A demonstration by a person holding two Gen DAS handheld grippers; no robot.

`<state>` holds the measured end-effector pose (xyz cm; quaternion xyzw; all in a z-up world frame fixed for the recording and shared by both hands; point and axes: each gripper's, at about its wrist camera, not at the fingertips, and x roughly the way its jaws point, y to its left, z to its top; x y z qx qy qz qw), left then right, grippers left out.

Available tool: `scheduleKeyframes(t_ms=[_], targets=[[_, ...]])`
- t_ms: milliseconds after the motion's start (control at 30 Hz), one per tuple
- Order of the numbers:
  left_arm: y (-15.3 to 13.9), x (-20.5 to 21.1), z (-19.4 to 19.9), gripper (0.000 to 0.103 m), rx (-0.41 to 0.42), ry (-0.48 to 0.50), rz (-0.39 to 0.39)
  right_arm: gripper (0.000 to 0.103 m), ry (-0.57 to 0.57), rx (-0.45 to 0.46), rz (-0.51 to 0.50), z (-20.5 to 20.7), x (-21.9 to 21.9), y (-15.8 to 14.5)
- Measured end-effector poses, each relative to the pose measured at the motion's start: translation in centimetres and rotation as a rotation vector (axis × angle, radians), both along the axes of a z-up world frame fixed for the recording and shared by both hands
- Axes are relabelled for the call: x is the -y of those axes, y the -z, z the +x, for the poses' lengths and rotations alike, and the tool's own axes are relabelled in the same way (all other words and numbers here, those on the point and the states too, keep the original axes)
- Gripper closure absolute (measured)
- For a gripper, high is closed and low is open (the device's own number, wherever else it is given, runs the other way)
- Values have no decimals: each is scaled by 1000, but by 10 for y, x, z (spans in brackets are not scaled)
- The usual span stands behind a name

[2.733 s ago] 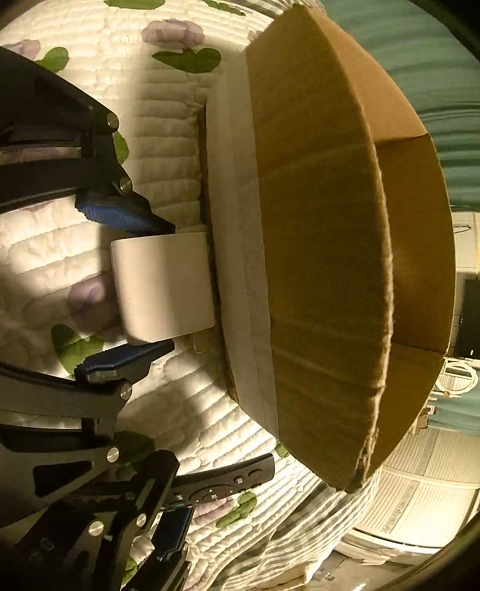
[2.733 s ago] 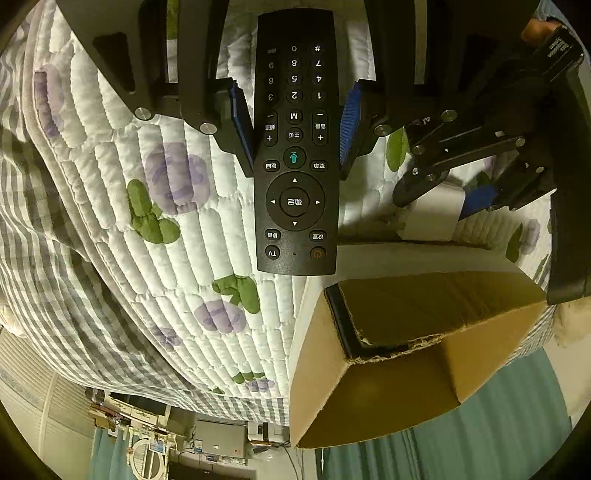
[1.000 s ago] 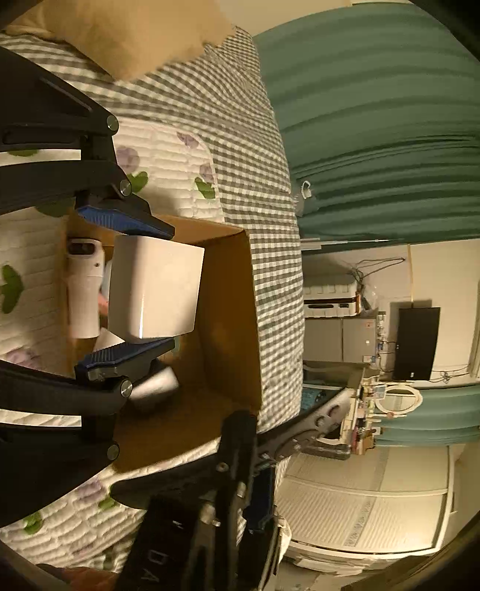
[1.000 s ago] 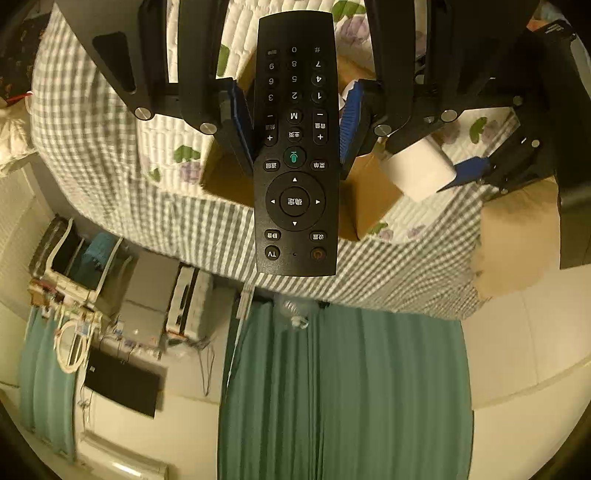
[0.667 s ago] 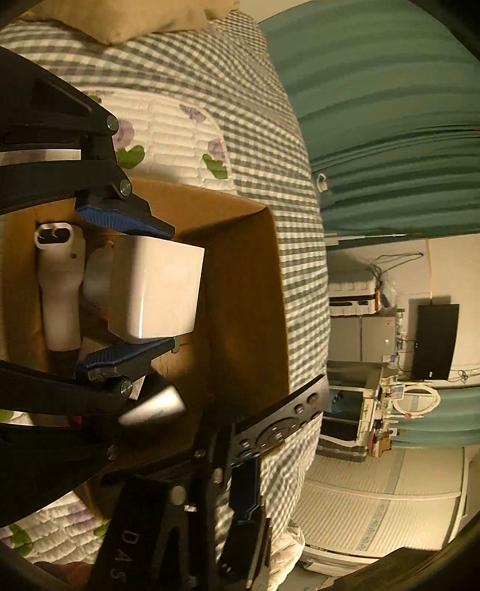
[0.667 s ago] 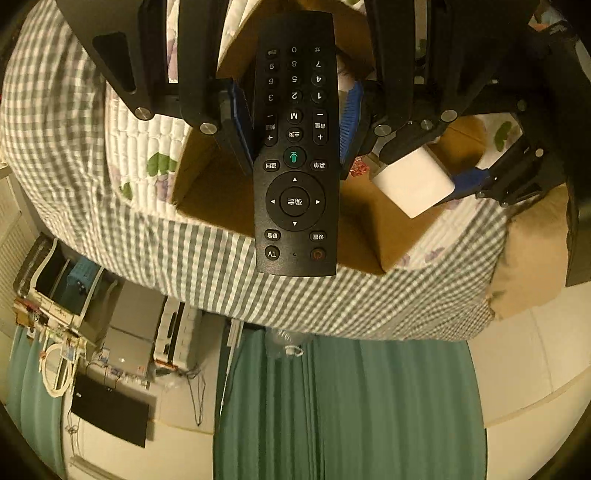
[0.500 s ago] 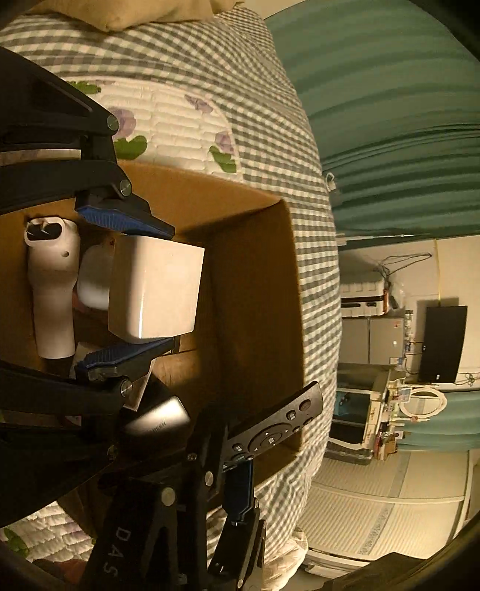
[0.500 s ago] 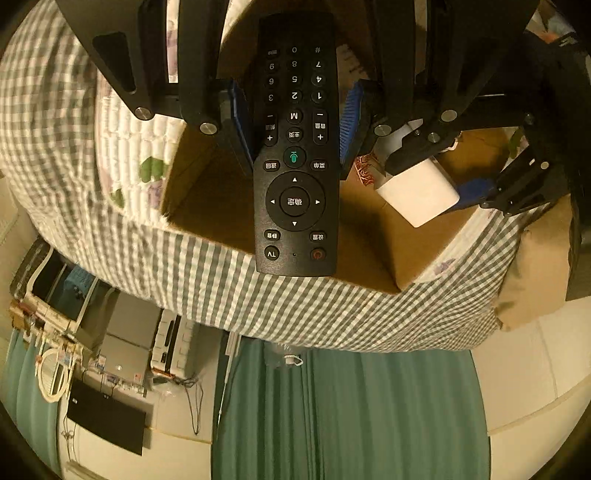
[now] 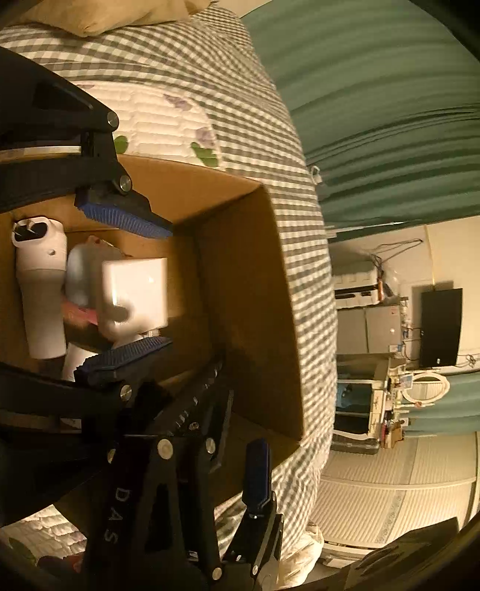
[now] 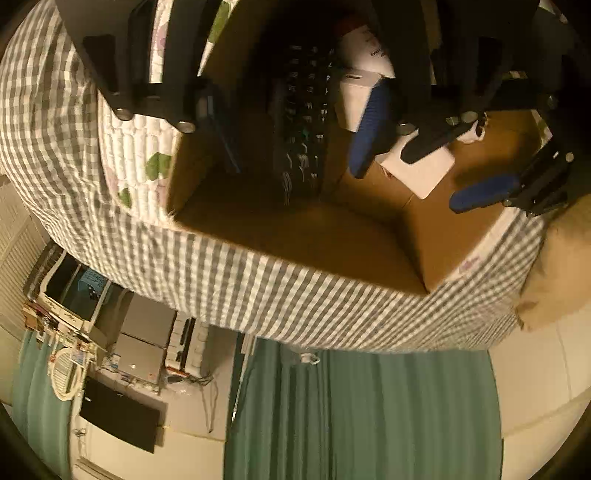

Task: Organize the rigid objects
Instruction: 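Lower the remote into the box and open the right tool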

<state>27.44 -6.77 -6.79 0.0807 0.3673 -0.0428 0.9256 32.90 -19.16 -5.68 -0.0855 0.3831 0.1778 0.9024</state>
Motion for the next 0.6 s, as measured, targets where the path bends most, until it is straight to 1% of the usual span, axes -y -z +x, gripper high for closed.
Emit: scheduleKeyframes(t_ms=[133, 267, 300, 333, 400, 467, 567, 600], targets=[[-7, 1, 6, 45, 5, -11, 4, 42, 34, 45, 21, -3, 9, -16], [-22, -1, 7, 45, 25, -34, 1, 42, 72, 76, 43, -4, 17, -36], [-28, -2, 4, 44, 34, -40, 0, 42, 79, 82, 50, -5, 20, -42], [-34, -3, 1, 40, 44, -46, -1, 42, 88, 92, 59, -8, 23, -49], [-54, -4, -9, 35, 82, -53, -14, 42, 99, 116, 66, -17, 28, -65], [-71, -3, -18, 35, 112, -52, -19, 42, 112, 145, 83, -32, 34, -87], [-106, -1, -39, 35, 165, -40, -21, 42, 120, 171, 89, -52, 42, -119], [-122, 1, -51, 35, 191, -35, -20, 42, 126, 187, 85, -60, 43, -131]])
